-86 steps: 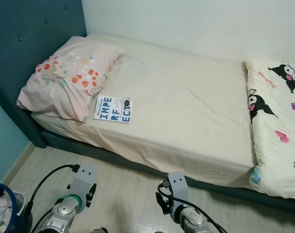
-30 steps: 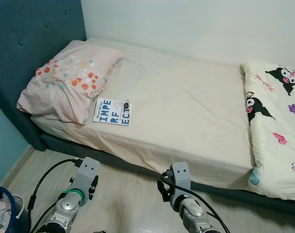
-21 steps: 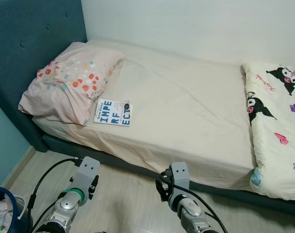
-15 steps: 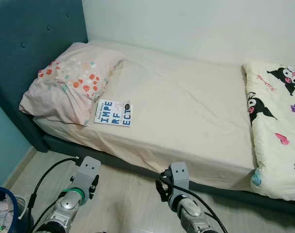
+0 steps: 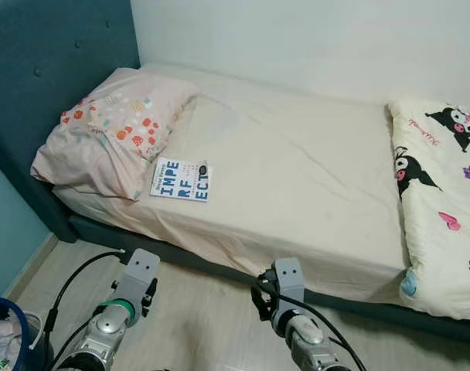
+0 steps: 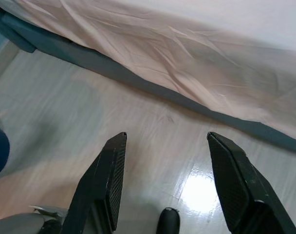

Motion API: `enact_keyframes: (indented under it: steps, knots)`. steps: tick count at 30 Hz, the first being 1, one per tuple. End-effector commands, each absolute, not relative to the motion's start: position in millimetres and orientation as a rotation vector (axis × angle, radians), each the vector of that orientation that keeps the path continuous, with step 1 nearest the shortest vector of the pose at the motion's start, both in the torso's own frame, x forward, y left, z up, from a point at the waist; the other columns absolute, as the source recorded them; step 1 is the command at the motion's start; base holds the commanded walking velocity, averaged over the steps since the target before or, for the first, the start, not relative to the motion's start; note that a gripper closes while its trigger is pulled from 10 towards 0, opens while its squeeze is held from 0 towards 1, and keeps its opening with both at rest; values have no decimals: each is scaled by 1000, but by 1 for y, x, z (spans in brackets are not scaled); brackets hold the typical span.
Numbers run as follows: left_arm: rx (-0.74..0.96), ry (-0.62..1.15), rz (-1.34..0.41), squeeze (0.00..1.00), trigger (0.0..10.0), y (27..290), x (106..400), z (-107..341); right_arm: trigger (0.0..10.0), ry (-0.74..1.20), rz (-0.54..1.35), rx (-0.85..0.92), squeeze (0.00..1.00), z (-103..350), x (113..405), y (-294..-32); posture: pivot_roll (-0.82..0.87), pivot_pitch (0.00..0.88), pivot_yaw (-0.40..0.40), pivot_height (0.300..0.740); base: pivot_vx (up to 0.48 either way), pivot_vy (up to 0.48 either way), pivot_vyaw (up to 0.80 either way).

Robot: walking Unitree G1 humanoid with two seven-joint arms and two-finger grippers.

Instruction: Clean up the room

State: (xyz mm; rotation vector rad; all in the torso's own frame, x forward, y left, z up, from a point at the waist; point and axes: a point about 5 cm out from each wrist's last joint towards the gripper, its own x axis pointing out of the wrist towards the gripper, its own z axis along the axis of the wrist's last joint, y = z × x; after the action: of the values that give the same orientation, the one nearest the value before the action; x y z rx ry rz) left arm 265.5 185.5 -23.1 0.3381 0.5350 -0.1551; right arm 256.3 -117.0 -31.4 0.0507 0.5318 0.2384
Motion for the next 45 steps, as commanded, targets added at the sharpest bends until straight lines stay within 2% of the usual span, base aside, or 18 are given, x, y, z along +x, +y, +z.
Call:
enact_keyframes:
  steps: [1, 16, 18, 23, 25, 29, 34, 45]
  knots:
    - [317, 565, -161, 0, 10000, 185, 260, -28, 10000, 538, 231, 73, 0, -34, 254, -118, 29, 12, 16, 740, 0, 0, 0]
    - [349, 553, -174, 0, 10000, 183, 260, -28, 10000, 551, 258, 51, 0, -36, 250, -116, 24, 9, 16, 740, 0, 0, 0]
    - [309, 564, -153, 0, 10000, 185, 261, -28, 10000, 550, 235, 61, 0, -35, 252, -120, 23, 16, 13, 740, 0, 0, 0]
    - [362, 548, -175, 0, 10000, 183, 260, -28, 10000, 548, 257, 19, 0, -36, 249, -117, 22, 12, 15, 740, 0, 0, 0]
    - [321, 564, -170, 0, 10000, 182, 257, -30, 10000, 541, 222, 47, 0, -36, 250, -121, 20, 17, 14, 740, 0, 0, 0]
    - [361, 557, -163, 0, 10000, 187, 262, -26, 10000, 544, 215, 22, 0, -35, 252, -126, 19, 17, 15, 740, 0, 0, 0]
    - [333, 579, -195, 0, 10000, 183, 254, -33, 10000, 558, 221, 46, 0, -40, 244, -121, 14, 14, 21, 740, 0, 0, 0]
    - [311, 572, -188, 0, 10000, 182, 254, -32, 10000, 561, 233, 34, 0, -40, 245, -120, 19, 22, 16, 740, 0, 0, 0]
